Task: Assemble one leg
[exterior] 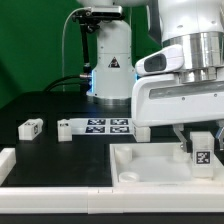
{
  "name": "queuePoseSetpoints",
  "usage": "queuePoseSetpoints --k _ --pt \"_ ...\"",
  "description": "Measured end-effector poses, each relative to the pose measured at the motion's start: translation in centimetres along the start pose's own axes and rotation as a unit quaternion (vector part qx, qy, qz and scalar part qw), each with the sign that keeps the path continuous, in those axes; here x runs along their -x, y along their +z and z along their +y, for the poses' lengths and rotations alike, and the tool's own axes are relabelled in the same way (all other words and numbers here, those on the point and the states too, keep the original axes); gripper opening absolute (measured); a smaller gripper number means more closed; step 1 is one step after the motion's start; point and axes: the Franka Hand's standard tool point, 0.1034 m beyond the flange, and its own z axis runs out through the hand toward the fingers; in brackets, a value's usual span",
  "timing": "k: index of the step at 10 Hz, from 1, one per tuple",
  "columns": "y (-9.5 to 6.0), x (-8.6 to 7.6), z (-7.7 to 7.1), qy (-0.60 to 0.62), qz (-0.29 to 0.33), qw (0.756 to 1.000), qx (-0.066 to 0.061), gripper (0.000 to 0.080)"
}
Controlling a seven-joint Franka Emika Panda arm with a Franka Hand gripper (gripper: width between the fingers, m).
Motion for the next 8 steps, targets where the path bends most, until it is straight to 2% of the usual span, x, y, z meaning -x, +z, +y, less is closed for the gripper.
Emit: queuePoseSetpoints --k 2,5,7,8 --pt "0.00 -0.01 0.04 0.022 0.000 1.000 0.000 0.0290" --pt "0.01 -0.37 0.49 0.230 0.028 0.973 -0.009 0.0292" --pt "0.09 -0.40 0.68 0.351 0.033 0.936 -0.016 0.0295" --pt "0.08 -0.34 0.69 0.421 0.029 0.906 -0.018 0.0300"
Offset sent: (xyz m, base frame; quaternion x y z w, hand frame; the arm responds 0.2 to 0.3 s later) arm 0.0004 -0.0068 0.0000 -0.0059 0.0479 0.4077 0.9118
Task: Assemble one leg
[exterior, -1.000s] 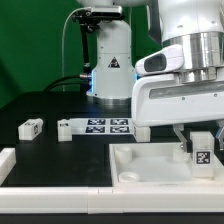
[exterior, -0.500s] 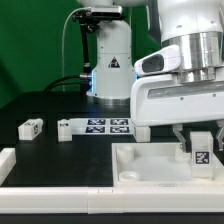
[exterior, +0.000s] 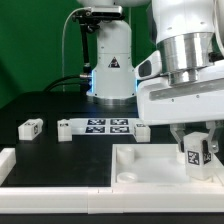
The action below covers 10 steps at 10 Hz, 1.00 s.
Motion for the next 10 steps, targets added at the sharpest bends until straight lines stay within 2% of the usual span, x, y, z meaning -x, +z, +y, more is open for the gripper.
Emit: queuePoseSetpoints --k 4,5,6,7,8,9,10 --pt "-0.15 0.37 -0.02 0.189 0.002 0.982 0.000 0.0305" --pt "-0.08 0.51 0.04 0.225 0.000 0.974 -0.002 0.0356" --pt "-0.06 0.55 0.04 0.225 0.000 0.974 -0.001 0.0539" --pt "-0.06 0.55 0.04 0.215 0.000 0.977 -0.001 0.0539" --pt "-0.14 0.56 -0.02 0.183 0.000 0.983 -0.002 0.0626" --pt "-0.57 0.69 -0.31 0.140 -0.005 0.990 -0.001 0.0642" --pt "-0.61 1.05 -0.45 0.046 -0.010 0.999 0.006 0.0642"
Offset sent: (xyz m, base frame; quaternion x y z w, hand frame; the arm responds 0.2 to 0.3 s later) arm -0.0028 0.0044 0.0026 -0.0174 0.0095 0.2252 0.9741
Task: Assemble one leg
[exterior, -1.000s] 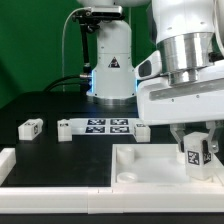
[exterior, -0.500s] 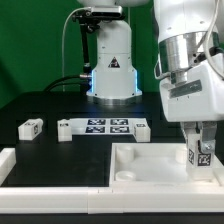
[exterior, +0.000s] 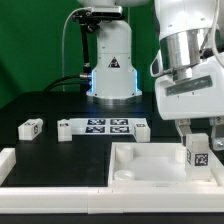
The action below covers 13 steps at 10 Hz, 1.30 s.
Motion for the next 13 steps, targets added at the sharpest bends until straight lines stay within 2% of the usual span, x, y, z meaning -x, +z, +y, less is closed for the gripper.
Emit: queuePoseSetpoints --k 1,3,4,5,8,9,12,13 --pt "0.27 0.07 0.20 -0.112 -0.005 0.994 0.012 0.0648" --pt "0.70 0.49 0.71 -0.254 -0.014 0.967 0.032 0.0649" --pt "0.91 0.72 1.08 -0.333 -0.027 0.941 0.051 0.0649" --pt "0.88 0.70 1.05 -0.392 -0.030 0.918 0.057 0.0649" --pt "0.55 0.64 0.72 -0.522 -0.032 0.850 0.056 0.0649" --pt "0.57 0.58 0.76 -0.533 -0.033 0.843 0.056 0.0649" --pt "0.57 0.58 0.76 -0.529 -0.032 0.846 0.056 0.0649" --pt "0.57 0.58 0.76 -0.529 -0.032 0.846 0.056 0.0511"
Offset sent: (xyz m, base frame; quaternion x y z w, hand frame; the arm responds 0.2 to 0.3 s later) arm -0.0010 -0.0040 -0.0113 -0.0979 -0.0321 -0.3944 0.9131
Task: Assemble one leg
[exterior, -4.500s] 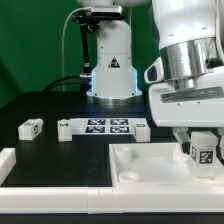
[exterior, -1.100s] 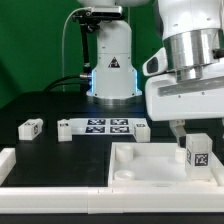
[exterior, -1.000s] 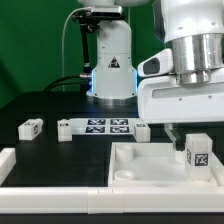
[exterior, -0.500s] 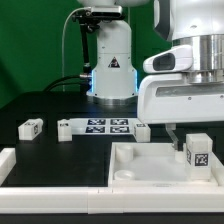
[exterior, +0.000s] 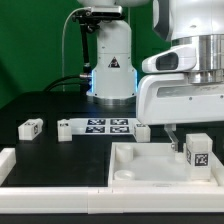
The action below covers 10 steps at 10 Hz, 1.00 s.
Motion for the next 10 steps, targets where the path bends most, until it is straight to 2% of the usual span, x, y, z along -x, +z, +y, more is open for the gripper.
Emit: queuePoseSetpoints --k 1,2,3,7,8,10 --pt "0.00 0.00 0.00 0.000 0.000 1.000 0.000 0.0511" --pt "0.00 0.00 0.01 0.000 0.000 1.000 0.000 0.0373" --pt "0.00 0.00 0.02 0.000 0.000 1.000 0.000 0.0294" --pt "-0.01 -0.06 0.14 0.038 0.004 0.999 -0.001 0.0294" --pt "0.04 -0.02 0.38 0.099 0.012 0.995 -0.005 0.0294" --pt "0.15 0.27 -0.01 0.257 0.034 0.966 -0.012 0.0294"
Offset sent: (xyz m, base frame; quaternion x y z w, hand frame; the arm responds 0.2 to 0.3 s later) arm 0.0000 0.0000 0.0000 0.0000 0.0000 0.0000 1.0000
